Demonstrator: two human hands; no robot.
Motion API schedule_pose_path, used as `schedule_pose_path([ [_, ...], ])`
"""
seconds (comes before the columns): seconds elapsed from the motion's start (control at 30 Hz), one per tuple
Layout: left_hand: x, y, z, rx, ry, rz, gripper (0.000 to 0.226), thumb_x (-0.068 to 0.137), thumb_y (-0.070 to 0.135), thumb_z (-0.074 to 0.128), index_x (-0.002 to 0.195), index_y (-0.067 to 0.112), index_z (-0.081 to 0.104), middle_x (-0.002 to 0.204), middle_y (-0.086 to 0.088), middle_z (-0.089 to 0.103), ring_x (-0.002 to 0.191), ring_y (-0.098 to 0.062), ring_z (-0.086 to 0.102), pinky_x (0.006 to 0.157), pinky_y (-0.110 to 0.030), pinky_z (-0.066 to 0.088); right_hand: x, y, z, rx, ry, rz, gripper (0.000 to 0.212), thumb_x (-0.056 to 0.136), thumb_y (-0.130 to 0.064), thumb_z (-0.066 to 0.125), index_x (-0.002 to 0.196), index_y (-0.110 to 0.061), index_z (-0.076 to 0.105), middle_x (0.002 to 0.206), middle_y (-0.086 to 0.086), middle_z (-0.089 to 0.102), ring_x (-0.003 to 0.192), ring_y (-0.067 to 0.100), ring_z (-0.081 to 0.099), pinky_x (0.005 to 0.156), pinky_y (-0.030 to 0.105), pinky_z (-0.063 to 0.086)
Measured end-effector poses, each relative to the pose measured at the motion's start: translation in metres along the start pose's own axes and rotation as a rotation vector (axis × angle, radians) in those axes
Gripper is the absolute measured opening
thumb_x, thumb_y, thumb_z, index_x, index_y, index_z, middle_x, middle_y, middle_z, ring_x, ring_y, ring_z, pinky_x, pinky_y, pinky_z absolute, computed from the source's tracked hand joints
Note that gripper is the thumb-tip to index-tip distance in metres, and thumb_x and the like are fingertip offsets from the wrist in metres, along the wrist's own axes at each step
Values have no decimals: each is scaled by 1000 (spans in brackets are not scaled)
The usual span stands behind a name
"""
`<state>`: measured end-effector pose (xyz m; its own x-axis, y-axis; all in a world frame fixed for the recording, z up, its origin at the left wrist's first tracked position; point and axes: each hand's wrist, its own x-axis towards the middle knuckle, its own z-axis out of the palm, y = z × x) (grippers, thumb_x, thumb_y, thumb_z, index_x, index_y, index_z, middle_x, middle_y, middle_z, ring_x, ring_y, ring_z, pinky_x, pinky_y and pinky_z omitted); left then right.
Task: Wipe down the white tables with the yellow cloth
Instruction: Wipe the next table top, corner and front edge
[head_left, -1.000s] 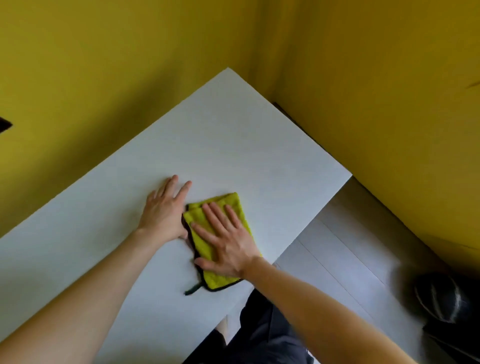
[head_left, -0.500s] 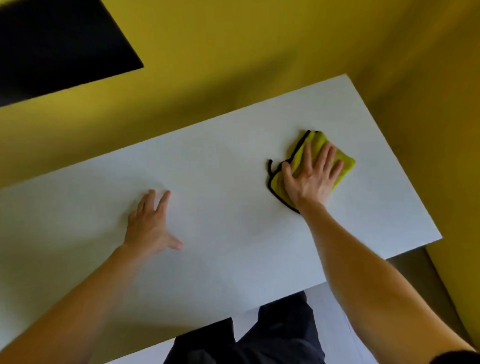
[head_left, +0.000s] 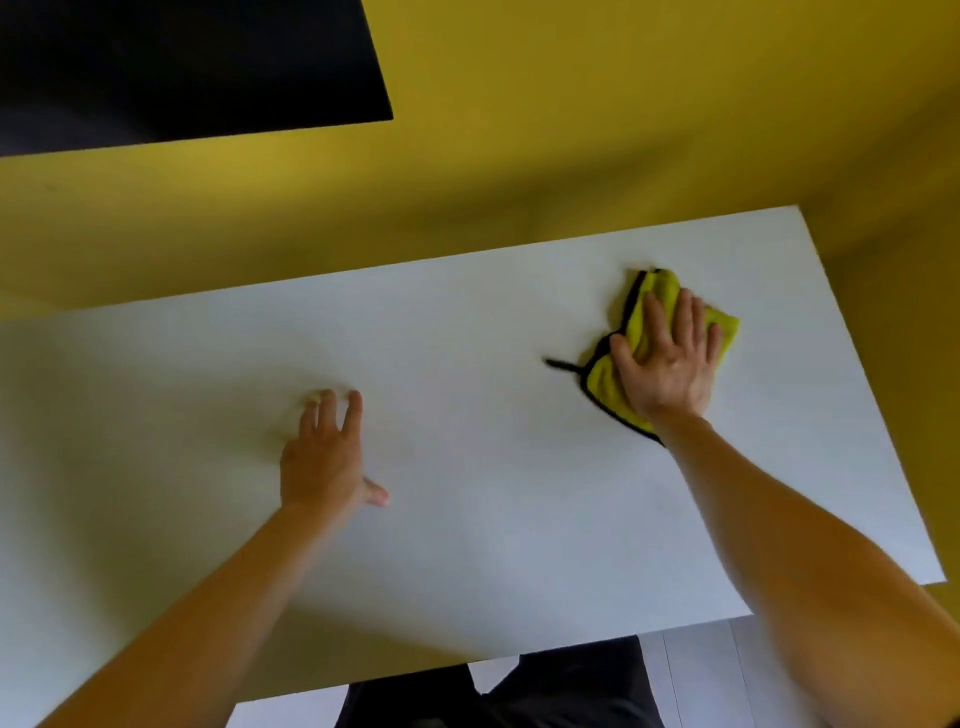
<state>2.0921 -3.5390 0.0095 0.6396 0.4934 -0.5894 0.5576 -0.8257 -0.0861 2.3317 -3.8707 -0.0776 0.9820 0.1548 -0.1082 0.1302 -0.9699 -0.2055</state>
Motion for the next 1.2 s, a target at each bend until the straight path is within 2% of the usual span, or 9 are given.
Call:
schedule_pose_path([
  [0.13, -3, -13, 6, -32, 44, 38, 152, 64, 71, 94, 174, 27, -2, 182, -8, -2, 169, -31, 4, 128, -51, 34, -5, -69, 10, 5, 55, 246, 87, 99, -75, 31, 172, -29, 26, 181, 14, 10, 169, 31, 3, 132, 64, 9],
  [0.33, -9, -18, 14, -65, 95, 72, 146, 66, 73, 91, 174, 20, 8, 183, -5, 0, 169, -27, 6, 128, -48, 32, -93, -237, 46, -99, -158, -644, 81, 104, -71, 30, 174, -31, 18, 182, 11, 0, 169, 30, -9, 133, 62, 0],
  [0.43, -8, -20, 15, -41, 87, 67, 146, 65, 74, 91, 173, 18, 12, 182, -7, 4, 169, -28, 8, 128, -48, 33, -78, -217, 47, -84, -178, -795, 79, 106, -70, 33, 174, -32, 19, 183, 7, 3, 169, 28, -6, 133, 61, 7],
  [0.53, -6, -14, 3, 47, 63, 64, 146, 60, 77, 92, 169, 15, 18, 176, -10, 17, 162, -31, 22, 121, -48, 43, -34, -136, 33, -35, -87, -588, 79, 103, -69, 42, 172, -34, 27, 182, 6, 11, 169, 26, 3, 134, 59, 11],
  [0.73, -2, 31, -23, 250, -43, 21, 138, 67, 66, 92, 165, 6, 16, 163, -17, 30, 148, -35, 42, 112, -44, 50, 22, 18, -12, -83, -55, -85, 82, 104, -78, 31, 173, -35, 20, 183, 3, 6, 169, 23, -2, 135, 56, 6],
  [0.87, -8, 100, -49, 256, -57, 169, 109, 88, 52, 83, 167, 16, 18, 168, -14, 30, 153, -34, 39, 117, -45, 46, 34, 51, -20, -108, -67, -54, 81, 104, -78, 31, 172, -35, 22, 182, 5, 9, 169, 25, 2, 136, 54, 6],
  [1.0, 7, 192, -71, 258, -45, 341, 99, 92, 52, 79, 167, 20, 22, 169, -11, 31, 155, -32, 36, 119, -44, 42, 52, 105, -30, -73, 14, 23, 78, 105, -73, 37, 171, -32, 29, 181, 10, 13, 169, 28, 6, 135, 56, 9],
  [1.1, 23, 260, -79, 300, -77, 479, 111, 82, 56, 86, 166, 22, 23, 169, -11, 25, 158, -32, 28, 121, -45, 39, 63, 153, -38, -34, 83, 226, 80, 108, -69, 32, 171, -20, 27, 181, 15, 6, 169, 32, 2, 134, 61, 9],
  [1.2, 39, 324, -82, 336, -64, 580, 142, 66, 63, 95, 170, 26, 6, 172, -13, 8, 163, -33, 13, 125, -50, 34, 62, 180, -42, 17, 81, 267, 88, 110, -69, 23, 172, -6, 17, 181, 17, 5, 168, 34, 4, 134, 60, 11],
])
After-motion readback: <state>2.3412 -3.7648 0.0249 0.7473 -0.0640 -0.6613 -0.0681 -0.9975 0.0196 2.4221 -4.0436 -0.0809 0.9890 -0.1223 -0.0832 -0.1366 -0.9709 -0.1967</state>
